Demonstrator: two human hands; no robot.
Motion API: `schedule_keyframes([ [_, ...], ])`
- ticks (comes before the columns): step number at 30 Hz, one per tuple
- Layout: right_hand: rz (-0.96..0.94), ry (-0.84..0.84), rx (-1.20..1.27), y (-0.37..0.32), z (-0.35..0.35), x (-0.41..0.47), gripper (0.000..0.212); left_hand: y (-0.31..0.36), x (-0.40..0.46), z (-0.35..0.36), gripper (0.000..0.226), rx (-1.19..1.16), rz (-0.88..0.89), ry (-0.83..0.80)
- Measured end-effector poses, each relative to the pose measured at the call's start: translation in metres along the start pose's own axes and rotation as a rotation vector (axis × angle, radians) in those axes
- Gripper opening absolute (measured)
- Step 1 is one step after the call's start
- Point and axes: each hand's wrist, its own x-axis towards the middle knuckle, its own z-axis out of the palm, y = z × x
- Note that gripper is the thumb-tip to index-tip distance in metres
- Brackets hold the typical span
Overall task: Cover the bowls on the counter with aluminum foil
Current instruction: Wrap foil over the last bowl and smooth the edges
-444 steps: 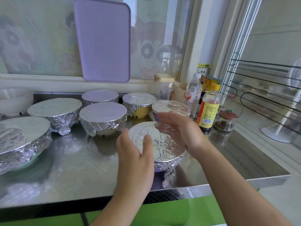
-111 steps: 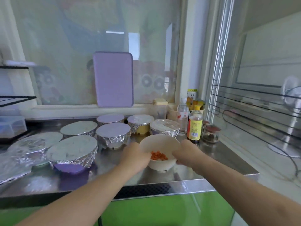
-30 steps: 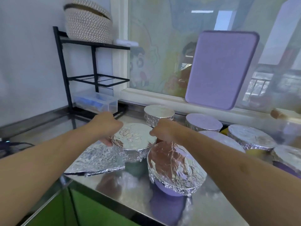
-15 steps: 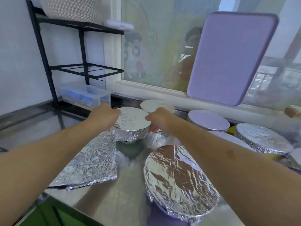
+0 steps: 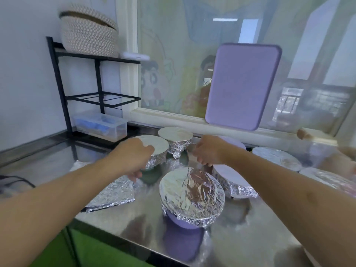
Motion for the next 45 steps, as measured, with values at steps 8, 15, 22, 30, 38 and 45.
schedule_keyframes([
  [8,0.070,-0.157,-0.053,-0.002,-0.001,-0.056,0.033,0.014,-0.066,0.031,0.066,-0.145,-0.213,-0.529],
  [15,0.090,-0.056,0.156,-0.017,0.009,-0.036,0.014,0.021,-0.043,0.023,0.047,-0.145,-0.154,-0.328],
  [22,0.078,-0.031,0.308,-0.019,0.026,-0.001,0.019,-0.003,0.005,0.016,0.036,-0.089,-0.124,-0.064],
  [30,0.067,0.152,0.267,0.036,-0.007,-0.009,0.024,0.015,0.005,0.015,0.047,0.554,0.206,0.243],
  [38,0.337,0.406,0.208,0.129,-0.034,-0.064,0.017,0.090,-0.003,0.108,0.026,0.417,0.521,-0.035],
  [45,0.384,0.291,0.432,0.145,-0.010,-0.065,0.027,0.116,0.008,0.166,0.036,0.436,0.354,-0.160],
])
